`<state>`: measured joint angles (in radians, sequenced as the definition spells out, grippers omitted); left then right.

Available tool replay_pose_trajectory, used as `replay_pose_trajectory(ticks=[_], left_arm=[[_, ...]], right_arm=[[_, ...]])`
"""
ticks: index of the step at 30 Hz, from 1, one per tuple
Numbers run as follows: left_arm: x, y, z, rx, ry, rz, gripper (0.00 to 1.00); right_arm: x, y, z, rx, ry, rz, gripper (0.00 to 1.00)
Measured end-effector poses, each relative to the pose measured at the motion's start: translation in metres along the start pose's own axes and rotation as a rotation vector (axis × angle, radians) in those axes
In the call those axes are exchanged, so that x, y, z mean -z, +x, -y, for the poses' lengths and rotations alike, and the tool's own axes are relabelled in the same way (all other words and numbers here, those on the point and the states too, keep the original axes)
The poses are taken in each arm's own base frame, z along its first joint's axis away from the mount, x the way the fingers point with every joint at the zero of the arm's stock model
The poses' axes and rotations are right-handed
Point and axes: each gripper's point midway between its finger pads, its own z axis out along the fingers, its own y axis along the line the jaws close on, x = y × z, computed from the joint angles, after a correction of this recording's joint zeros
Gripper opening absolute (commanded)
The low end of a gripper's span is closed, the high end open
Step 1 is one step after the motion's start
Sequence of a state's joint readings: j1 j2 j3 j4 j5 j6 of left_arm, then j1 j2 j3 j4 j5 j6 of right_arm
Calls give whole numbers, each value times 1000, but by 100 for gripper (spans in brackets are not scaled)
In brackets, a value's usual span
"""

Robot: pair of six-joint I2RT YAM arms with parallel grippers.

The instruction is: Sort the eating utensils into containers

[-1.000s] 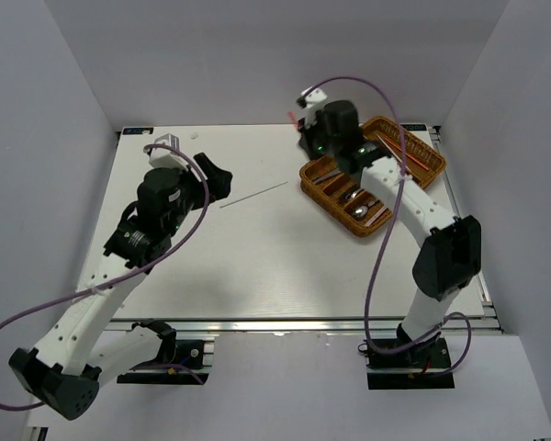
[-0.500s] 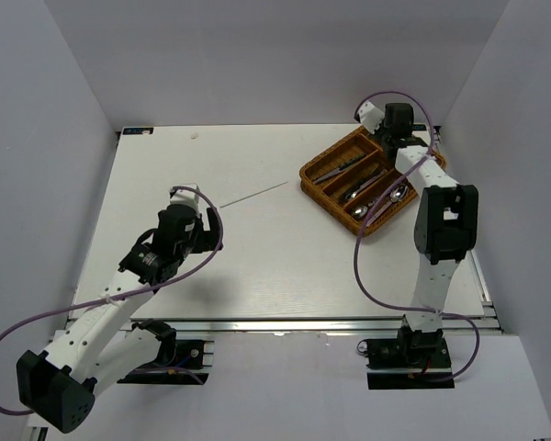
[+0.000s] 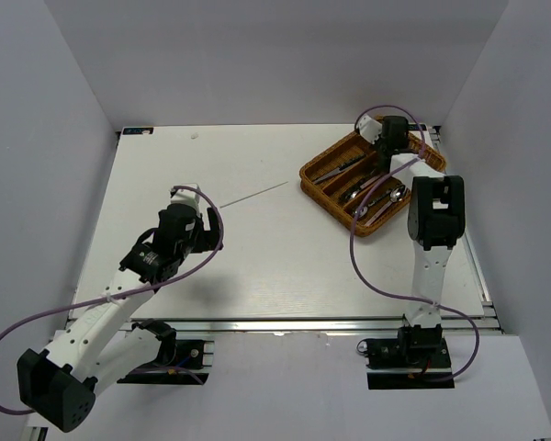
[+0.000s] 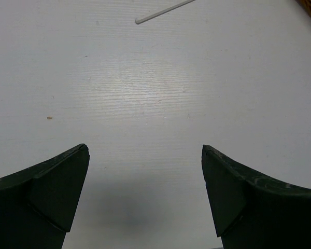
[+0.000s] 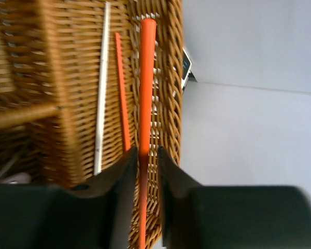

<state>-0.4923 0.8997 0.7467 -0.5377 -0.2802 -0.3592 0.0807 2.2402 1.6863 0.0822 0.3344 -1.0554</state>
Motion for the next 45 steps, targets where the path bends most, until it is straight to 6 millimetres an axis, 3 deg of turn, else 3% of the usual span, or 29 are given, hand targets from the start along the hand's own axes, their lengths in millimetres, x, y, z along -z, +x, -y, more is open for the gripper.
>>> replay_pose_trajectory(ticks=[2, 3, 4, 10, 15, 17, 19, 21, 23, 25, 28, 30, 34, 37, 40, 45], left_arm=[[0, 0, 0, 0, -1, -1, 98], [0, 0, 0, -1, -1, -2, 98], [-1, 1, 0, -1, -1, -3, 98], [-2, 2, -1, -3, -10, -8, 98], [-4, 1, -3, 4, -25, -10, 98], [-5, -3, 1, 9, -21, -13, 98], [-7, -15, 9, 3, -3, -21, 98], [-11, -36, 21, -16, 17, -19, 98], [-19, -65, 37, -48, 48, -4, 98], [-33, -92, 55, -111, 92, 21, 98], [-65, -110, 71, -243, 122, 13, 98], [-98, -105, 77, -347, 138, -28, 98], [-163, -67, 75, -565, 190, -187, 93], [-201, -43, 71, -637, 264, -280, 91], [-230, -43, 62, -644, 312, -311, 88], [-272, -60, 47, -645, 337, -310, 72]], right_arm=[[-2, 6, 5, -25, 7, 2, 56], [-3, 8, 6, -41, 8, 2, 80], [-3, 10, 7, -54, 8, 4, 89], [3, 9, 19, -127, 15, 37, 89], [30, -19, 36, -277, 11, 95, 89], [51, -41, 51, -344, 33, 124, 89], [86, -68, 71, -463, 83, 147, 89], [131, -102, 88, -624, 92, 196, 89], [179, -144, 97, -759, -4, 336, 89], [232, -166, 99, -889, -133, 457, 89], [304, -160, 64, -1040, -359, 594, 89], [339, -140, 5, -1097, -526, 589, 89], [387, -115, -114, -1124, -852, 512, 89], [422, -93, -167, -1132, -1019, 466, 89], [457, -78, -174, -1138, -1070, 530, 89], [498, -74, -144, -1139, -1029, 730, 89]])
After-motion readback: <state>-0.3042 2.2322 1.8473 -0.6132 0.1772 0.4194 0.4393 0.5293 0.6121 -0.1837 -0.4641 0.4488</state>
